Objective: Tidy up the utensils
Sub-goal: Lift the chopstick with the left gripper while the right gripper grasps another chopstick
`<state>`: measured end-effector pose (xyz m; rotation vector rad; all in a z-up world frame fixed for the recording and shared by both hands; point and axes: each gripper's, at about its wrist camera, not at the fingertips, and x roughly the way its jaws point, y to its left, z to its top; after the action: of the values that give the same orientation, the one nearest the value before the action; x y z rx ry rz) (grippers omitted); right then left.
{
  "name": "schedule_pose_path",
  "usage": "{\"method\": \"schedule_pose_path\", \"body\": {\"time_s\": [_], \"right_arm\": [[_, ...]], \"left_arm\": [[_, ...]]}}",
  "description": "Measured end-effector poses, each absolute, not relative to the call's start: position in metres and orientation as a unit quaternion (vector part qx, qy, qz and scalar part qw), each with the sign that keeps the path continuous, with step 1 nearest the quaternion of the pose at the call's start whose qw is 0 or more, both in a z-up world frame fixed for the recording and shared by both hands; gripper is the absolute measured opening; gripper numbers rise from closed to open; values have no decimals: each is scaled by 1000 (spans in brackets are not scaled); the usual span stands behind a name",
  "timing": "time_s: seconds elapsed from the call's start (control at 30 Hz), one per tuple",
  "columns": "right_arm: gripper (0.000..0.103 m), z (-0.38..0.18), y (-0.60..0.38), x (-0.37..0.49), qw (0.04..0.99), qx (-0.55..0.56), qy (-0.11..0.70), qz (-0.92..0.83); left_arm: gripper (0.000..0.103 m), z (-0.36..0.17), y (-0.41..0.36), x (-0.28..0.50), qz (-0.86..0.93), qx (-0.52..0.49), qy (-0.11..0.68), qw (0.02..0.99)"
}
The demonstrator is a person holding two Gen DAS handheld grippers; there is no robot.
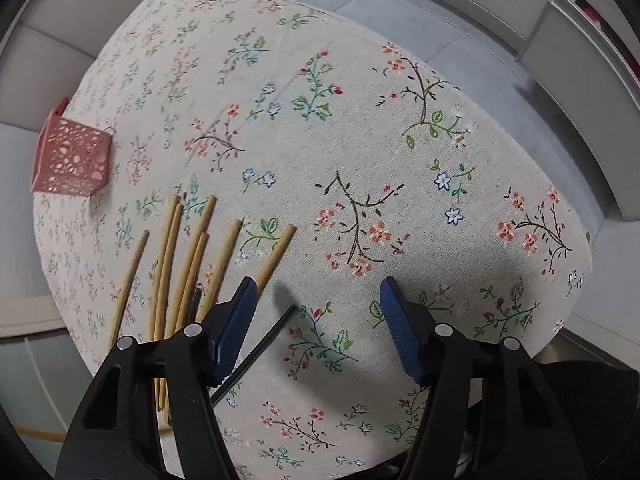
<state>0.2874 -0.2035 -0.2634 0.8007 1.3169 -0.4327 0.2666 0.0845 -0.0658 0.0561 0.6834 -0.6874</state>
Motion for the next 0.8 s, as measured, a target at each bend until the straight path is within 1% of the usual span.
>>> {"method": "schedule_pose_path", "body": {"time_s": [0.03,0.17,0.27,0.3,0.33,0.37,0.57,0.63,0.67,0.8], "right_arm": [[62,-264,-203,290,692,361,593,-197],[53,-264,-200,305,683,374,596,-197],[48,-267,-196,315,675,379,601,-198],[44,-266,-193,317,677,377,599,-199],[44,-267,-191,320,678,375,600,-200],[38,-266,-190,320,680,374,597,-203],[26,-266,-171,333,689,339,590,-249],[18,-265,-166,335,692,333,585,-261],[12,-265,-163,337,695,330,581,-264],[6,-268,-158,340,706,369,556,-237]], "left_arm": [[6,-64,85,265,-328,27,321,888],[6,-53,91,258,-339,7,301,891],[6,-46,94,253,-335,5,288,897],[6,-45,95,254,-335,1,286,898],[6,-45,96,254,-334,-1,284,899],[6,-45,96,254,-333,-2,283,899],[6,-38,97,250,-327,-9,279,903],[6,-37,97,249,-322,-10,278,905],[6,-37,98,249,-320,-11,279,905],[6,-37,104,247,-309,-20,281,908]]}}
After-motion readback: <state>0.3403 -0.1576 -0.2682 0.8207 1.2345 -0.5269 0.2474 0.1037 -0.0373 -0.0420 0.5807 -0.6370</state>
